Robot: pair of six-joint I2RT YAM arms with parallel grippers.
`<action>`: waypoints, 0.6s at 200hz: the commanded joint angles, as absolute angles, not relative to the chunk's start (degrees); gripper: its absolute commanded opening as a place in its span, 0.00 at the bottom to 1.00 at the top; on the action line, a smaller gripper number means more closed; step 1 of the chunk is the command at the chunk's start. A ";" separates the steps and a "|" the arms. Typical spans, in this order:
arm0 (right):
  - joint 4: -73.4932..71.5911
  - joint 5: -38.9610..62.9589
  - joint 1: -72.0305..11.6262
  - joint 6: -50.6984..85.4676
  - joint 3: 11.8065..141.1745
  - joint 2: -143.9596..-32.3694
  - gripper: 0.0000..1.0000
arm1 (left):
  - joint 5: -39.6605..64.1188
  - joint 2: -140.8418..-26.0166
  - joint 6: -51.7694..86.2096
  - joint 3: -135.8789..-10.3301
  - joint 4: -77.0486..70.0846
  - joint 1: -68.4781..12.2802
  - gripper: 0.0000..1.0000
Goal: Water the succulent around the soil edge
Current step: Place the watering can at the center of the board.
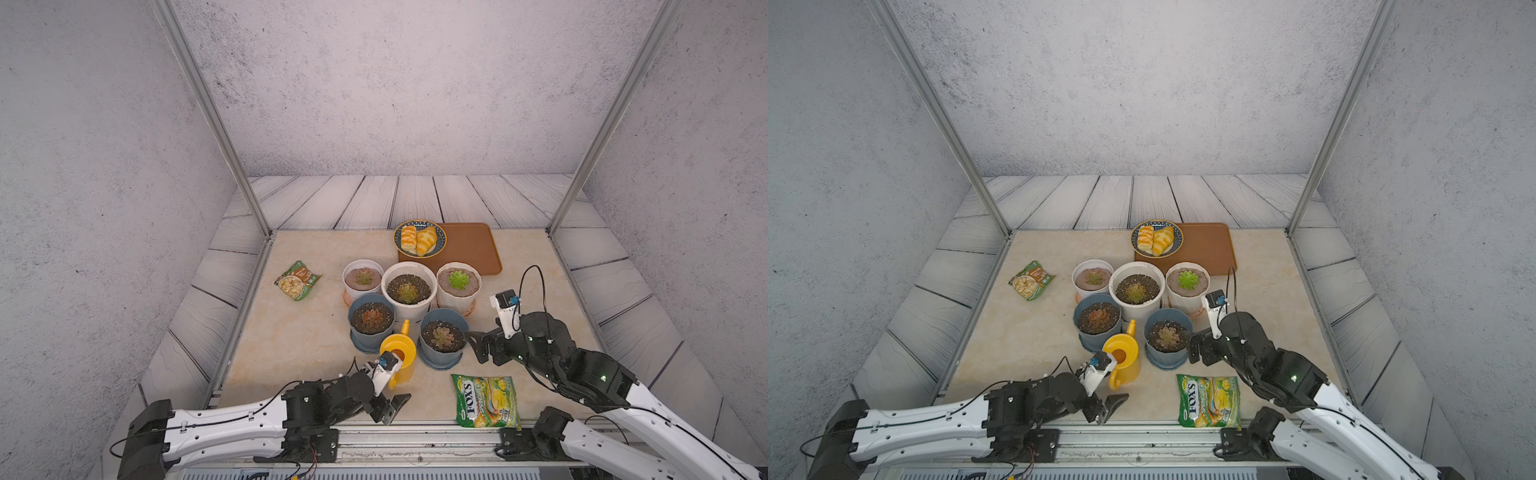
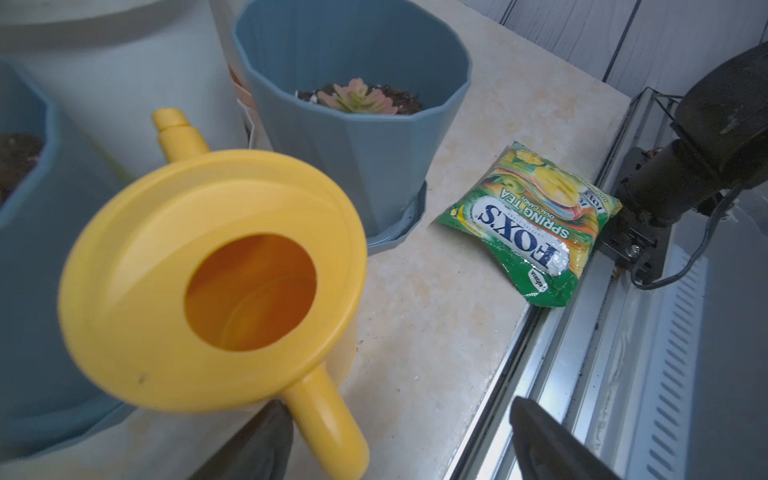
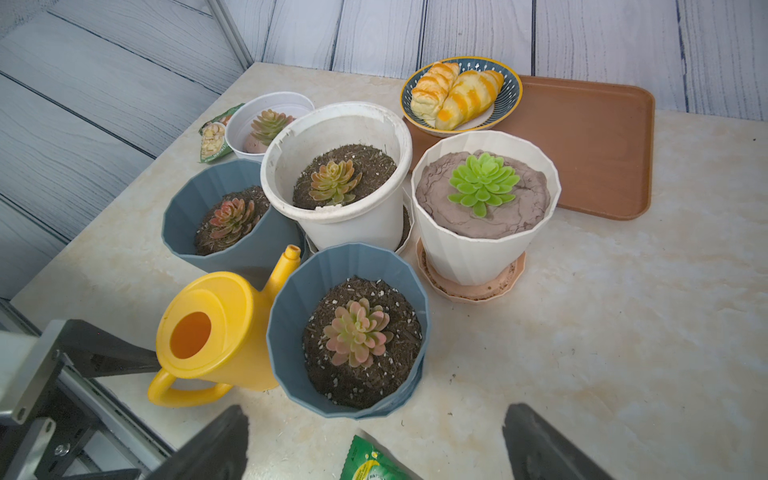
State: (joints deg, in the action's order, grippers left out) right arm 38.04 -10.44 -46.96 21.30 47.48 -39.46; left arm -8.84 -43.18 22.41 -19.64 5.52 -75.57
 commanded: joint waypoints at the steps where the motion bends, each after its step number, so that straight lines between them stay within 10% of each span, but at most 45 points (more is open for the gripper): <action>1: 39.93 -10.54 -46.95 21.26 48.38 -38.61 0.99 | -5.38 -46.60 20.64 -22.47 5.14 -75.76 0.94; 120: 44.96 -11.85 -47.01 22.25 49.71 -35.23 0.99 | -9.58 -55.47 19.63 -39.08 21.62 -78.31 0.99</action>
